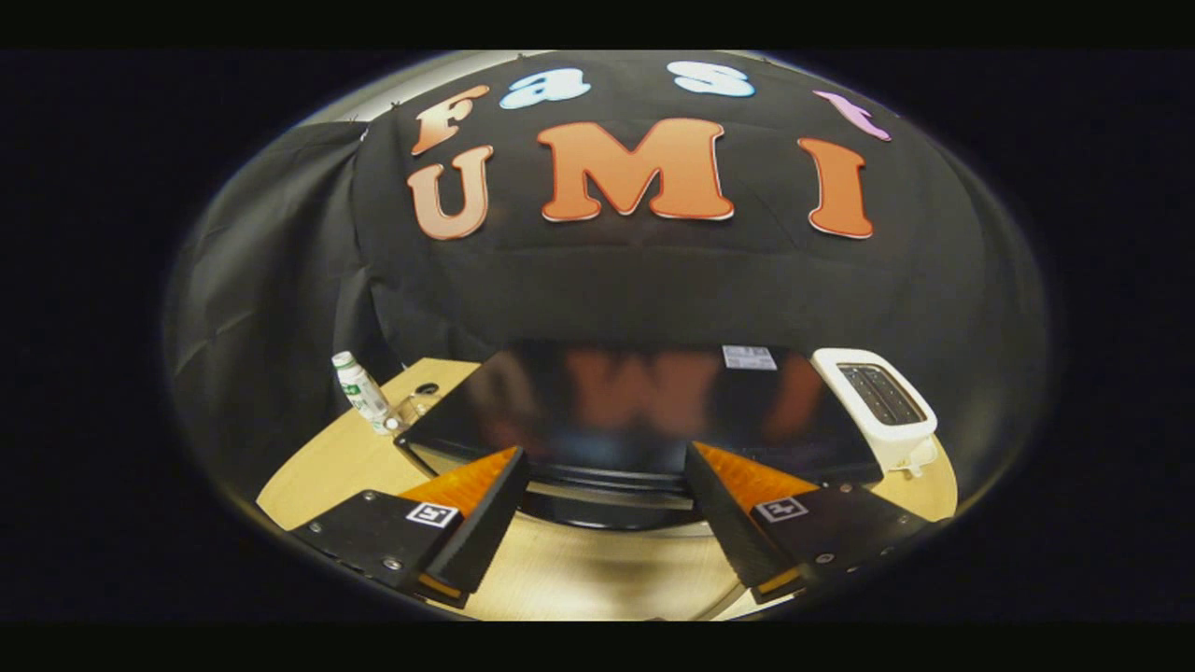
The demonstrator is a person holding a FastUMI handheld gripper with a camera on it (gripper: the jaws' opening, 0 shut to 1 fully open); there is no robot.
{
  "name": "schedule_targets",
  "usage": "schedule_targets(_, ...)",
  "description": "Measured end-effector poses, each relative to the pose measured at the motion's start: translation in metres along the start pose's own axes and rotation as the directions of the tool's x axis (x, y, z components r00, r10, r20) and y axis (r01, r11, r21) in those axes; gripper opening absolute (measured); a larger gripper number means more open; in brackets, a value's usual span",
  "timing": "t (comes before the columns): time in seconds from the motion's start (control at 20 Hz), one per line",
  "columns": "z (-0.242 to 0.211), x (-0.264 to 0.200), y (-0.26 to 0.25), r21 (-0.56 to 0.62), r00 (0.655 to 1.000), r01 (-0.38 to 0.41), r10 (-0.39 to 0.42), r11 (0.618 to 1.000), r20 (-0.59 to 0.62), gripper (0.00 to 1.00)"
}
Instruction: Open the toaster oven, put the food inside, and close the toaster oven door.
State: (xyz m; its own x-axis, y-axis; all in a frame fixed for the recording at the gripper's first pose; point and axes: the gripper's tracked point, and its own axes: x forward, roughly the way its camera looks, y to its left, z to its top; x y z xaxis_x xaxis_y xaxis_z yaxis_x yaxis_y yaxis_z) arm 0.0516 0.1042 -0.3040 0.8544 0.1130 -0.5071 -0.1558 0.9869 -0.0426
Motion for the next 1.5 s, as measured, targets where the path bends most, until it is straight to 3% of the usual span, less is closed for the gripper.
schedule_targets(0.15, -0.007, -0.008, 0.004, -0.039, 0.998, 0.017, -0.014, 0.999, 0.060, 0.99)
schedule_targets(0.25, -0.009, -0.013, 0.008, -0.025, 0.995, 0.005, -0.002, 1.000, 0.100, 0.92)
schedule_targets(0.35, -0.022, -0.019, 0.014, 0.019, 0.998, -0.038, 0.037, 0.999, 0.049, 0.86)
schedule_targets(0.4, -0.022, -0.021, 0.014, 0.056, 0.997, -0.045, 0.042, 0.997, 0.061, 0.78)
schedule_targets(0.55, -0.033, -0.031, 0.019, 0.019, 0.998, -0.059, 0.059, 0.998, 0.019, 0.73)
schedule_targets(0.9, -0.086, -0.070, 0.042, 0.010, 0.982, -0.156, 0.156, 0.988, -0.104, 0.73)
schedule_targets(1.2, -0.157, -0.088, 0.057, 0.071, 0.928, -0.240, 0.251, 0.968, -0.277, 0.72)
schedule_targets(1.5, -0.195, -0.073, 0.057, 0.115, 0.891, -0.214, 0.242, 0.970, -0.384, 0.71)
